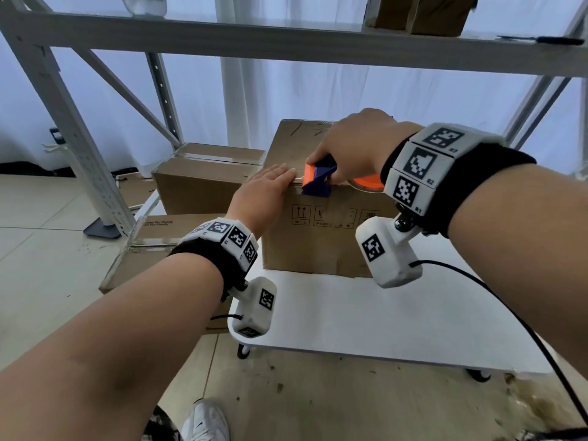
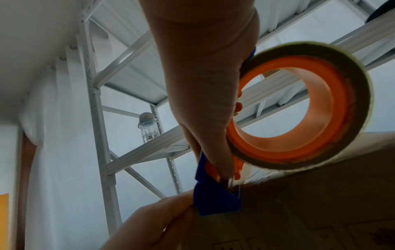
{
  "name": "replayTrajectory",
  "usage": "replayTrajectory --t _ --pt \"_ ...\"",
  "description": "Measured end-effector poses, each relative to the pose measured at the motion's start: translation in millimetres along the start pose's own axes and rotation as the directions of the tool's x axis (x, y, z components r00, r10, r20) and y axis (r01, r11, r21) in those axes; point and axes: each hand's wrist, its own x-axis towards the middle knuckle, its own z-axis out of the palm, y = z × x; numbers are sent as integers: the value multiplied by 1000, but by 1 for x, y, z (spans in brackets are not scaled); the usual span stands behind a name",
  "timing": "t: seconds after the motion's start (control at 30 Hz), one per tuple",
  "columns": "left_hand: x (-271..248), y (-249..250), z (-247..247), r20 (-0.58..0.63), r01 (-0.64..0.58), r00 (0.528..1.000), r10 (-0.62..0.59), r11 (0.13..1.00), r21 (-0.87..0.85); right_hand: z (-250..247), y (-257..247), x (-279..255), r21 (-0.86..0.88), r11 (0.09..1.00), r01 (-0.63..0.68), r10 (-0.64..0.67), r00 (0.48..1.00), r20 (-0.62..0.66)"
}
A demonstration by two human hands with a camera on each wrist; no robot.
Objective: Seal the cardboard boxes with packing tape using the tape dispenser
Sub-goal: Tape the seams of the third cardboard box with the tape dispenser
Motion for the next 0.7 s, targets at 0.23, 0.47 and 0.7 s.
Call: replayTrajectory --t 0.23,0.47,0.7 --pt "-4 1 2 -41 6 999 -6 1000 -3 27 24 -39 67 996 -66 69 997 -40" --pt "-8 0 -1 -9 9 1000 -8 1000 30 35 30 -41 87 992 -88 90 996 -24" --pt "-14 10 -3 112 14 993 -32 987 161 42 28 -46 113 987 -110 114 993 -31"
